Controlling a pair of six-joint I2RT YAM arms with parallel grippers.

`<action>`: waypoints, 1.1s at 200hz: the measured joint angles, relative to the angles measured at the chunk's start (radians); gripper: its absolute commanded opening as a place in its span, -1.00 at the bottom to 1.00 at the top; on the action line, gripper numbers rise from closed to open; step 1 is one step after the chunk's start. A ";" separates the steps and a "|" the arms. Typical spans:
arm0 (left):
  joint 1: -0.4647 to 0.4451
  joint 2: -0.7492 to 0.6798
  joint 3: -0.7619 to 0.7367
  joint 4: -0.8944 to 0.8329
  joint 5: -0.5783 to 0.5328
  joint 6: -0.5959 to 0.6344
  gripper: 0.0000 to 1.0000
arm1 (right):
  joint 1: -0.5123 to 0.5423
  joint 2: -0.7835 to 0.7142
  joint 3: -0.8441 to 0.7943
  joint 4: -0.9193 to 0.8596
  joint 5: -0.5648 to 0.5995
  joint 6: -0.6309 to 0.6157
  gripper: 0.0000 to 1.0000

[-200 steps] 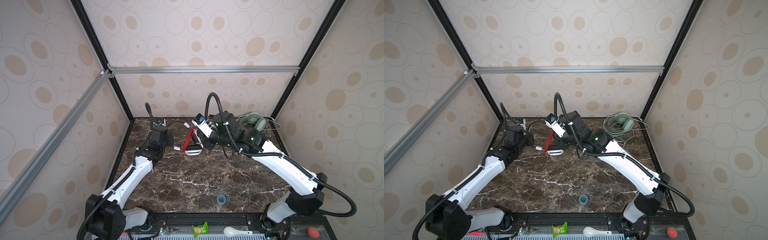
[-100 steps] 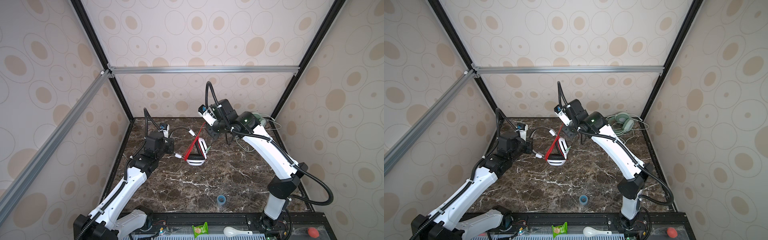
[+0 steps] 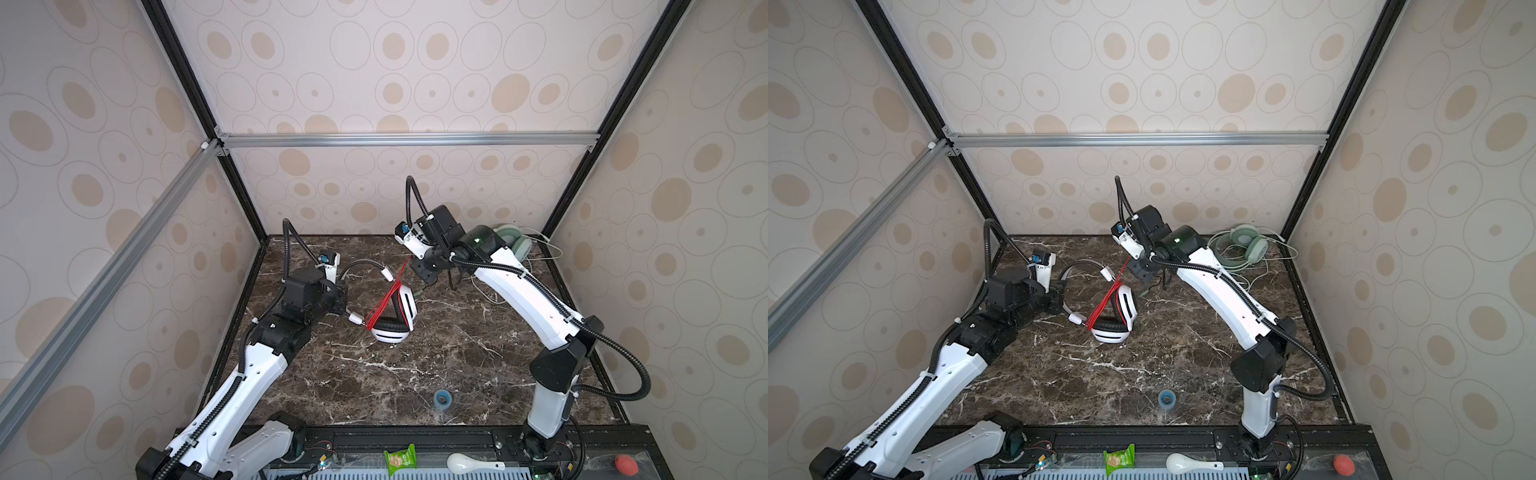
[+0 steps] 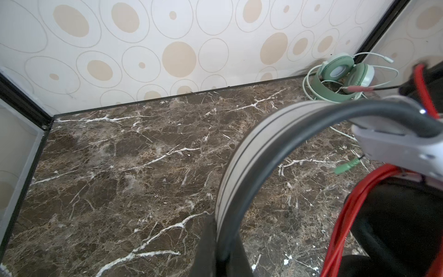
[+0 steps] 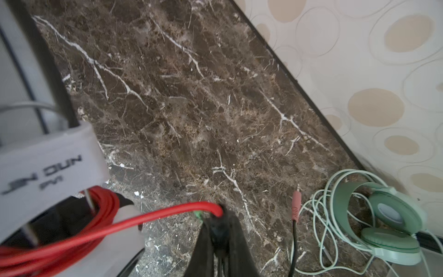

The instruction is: Wrap the headphones

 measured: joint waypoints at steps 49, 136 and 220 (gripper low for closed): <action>0.000 0.007 0.029 -0.054 0.022 0.002 -1.00 | -0.066 -0.124 -0.315 0.174 -0.175 -0.014 -0.85; -0.003 0.053 0.198 -0.133 0.114 0.003 -1.00 | -0.099 -0.351 -0.659 0.545 -0.369 0.033 -0.27; -0.004 0.122 0.401 -0.237 0.203 -0.001 -1.00 | -0.109 -0.499 -0.921 0.857 -0.481 0.195 -0.02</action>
